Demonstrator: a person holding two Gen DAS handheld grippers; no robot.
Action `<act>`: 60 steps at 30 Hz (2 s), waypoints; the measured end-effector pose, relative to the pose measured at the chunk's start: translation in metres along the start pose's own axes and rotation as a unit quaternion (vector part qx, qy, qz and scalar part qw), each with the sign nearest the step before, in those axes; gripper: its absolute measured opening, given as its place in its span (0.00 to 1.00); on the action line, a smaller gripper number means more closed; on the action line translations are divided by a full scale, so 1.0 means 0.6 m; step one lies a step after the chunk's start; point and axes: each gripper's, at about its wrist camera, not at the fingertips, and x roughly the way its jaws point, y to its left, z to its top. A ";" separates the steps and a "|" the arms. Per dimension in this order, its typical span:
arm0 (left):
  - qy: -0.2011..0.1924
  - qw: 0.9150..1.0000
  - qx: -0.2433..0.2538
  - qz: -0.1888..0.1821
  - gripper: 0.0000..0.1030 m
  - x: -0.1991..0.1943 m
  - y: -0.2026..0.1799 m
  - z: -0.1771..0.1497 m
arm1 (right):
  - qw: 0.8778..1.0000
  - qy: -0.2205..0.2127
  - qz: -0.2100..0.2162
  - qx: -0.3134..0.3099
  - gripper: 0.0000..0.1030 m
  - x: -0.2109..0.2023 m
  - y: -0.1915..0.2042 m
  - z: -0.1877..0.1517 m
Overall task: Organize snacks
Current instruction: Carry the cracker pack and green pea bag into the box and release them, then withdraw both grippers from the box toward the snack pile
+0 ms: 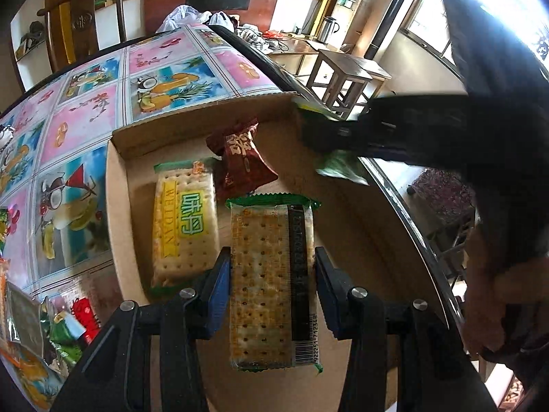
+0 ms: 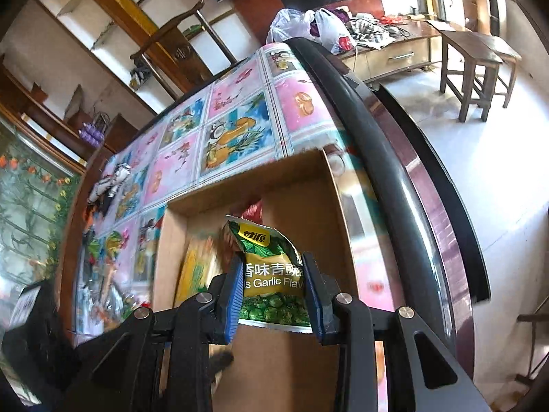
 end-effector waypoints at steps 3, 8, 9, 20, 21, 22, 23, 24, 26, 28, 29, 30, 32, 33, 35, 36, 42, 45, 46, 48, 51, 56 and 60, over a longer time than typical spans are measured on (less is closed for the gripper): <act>0.003 1.000 0.000 0.011 0.43 0.010 -0.004 0.001 | 1.000 0.012 -0.009 -0.009 0.33 0.029 0.000 0.020; 0.006 1.000 0.007 0.022 0.44 0.021 -0.015 -0.001 | 0.999 0.026 -0.023 -0.026 0.33 0.059 0.004 0.031; 0.005 1.000 0.007 0.023 0.44 0.022 -0.016 -0.001 | 0.999 0.030 -0.026 -0.026 0.33 0.066 0.003 0.031; 0.011 0.999 0.002 0.045 0.44 0.038 -0.024 -0.003 | 0.998 0.034 -0.032 -0.032 0.35 0.081 -0.006 0.034; 0.011 0.999 0.003 0.047 0.44 0.038 -0.026 -0.003 | 0.999 0.034 -0.029 -0.030 0.39 0.080 -0.007 0.034; 0.011 0.999 0.003 0.050 0.44 0.038 -0.028 -0.003 | 0.999 0.035 -0.020 -0.029 0.44 0.077 -0.009 0.034; 0.010 0.999 0.003 0.052 0.44 0.037 -0.030 -0.004 | 0.999 0.035 -0.018 -0.030 0.47 0.076 -0.007 0.033; 0.009 0.998 0.003 0.055 0.44 0.036 -0.031 -0.004 | 0.999 0.033 -0.019 -0.033 0.49 0.073 -0.006 0.032; 0.008 0.998 0.003 0.058 0.44 0.028 -0.036 -0.006 | 0.999 0.028 -0.013 -0.034 0.49 0.063 -0.007 0.032; 0.008 0.998 0.000 0.063 0.44 0.018 -0.038 -0.008 | 0.999 0.021 -0.006 -0.030 0.49 0.049 -0.007 0.031; 0.007 0.998 -0.002 0.064 0.44 0.009 -0.040 -0.010 | 0.999 0.019 -0.001 -0.028 0.49 0.043 -0.007 0.030; 0.007 0.998 -0.003 0.066 0.44 0.002 -0.040 -0.011 | 0.999 0.016 0.006 -0.028 0.49 0.035 -0.006 0.028; 0.004 0.998 0.000 0.070 0.44 -0.020 -0.042 -0.018 | 0.999 0.008 0.019 -0.032 0.49 0.017 0.000 0.021; 0.002 0.997 0.001 0.071 0.44 -0.030 -0.041 -0.021 | 0.999 0.002 0.028 -0.034 0.49 0.006 0.004 0.015; -0.010 0.997 0.002 0.072 0.45 -0.059 -0.036 -0.024 | 0.998 -0.004 0.047 -0.037 0.49 -0.009 0.014 0.004; -0.012 0.997 0.001 0.072 0.47 -0.066 -0.032 -0.022 | 0.998 -0.010 0.055 -0.040 0.49 -0.021 0.022 -0.006; -0.043 0.998 -0.014 0.043 0.49 -0.120 0.011 -0.032 | 0.996 -0.032 0.064 -0.051 0.49 -0.066 0.063 -0.061; -0.054 0.998 -0.004 0.037 0.49 -0.142 0.025 -0.051 | 0.996 -0.044 0.053 -0.056 0.49 -0.080 0.089 -0.086; -0.055 0.998 -0.002 0.035 0.49 -0.154 0.039 -0.063 | 0.996 -0.046 0.051 -0.053 0.49 -0.082 0.097 -0.092; -0.059 0.998 -0.005 0.033 0.49 -0.172 0.063 -0.077 | 0.997 -0.044 0.049 -0.043 0.49 -0.085 0.122 -0.106; -0.072 0.997 -0.017 0.031 0.53 -0.208 0.116 -0.099 | 0.997 -0.043 0.048 -0.049 0.49 -0.083 0.171 -0.120; -0.079 0.995 -0.046 0.046 0.56 -0.267 0.227 -0.147 | 0.995 -0.011 0.079 -0.053 0.58 -0.047 0.256 -0.159; -0.083 0.991 -0.080 0.069 0.57 -0.311 0.331 -0.184 | 0.995 0.016 0.082 -0.057 0.59 -0.009 0.302 -0.199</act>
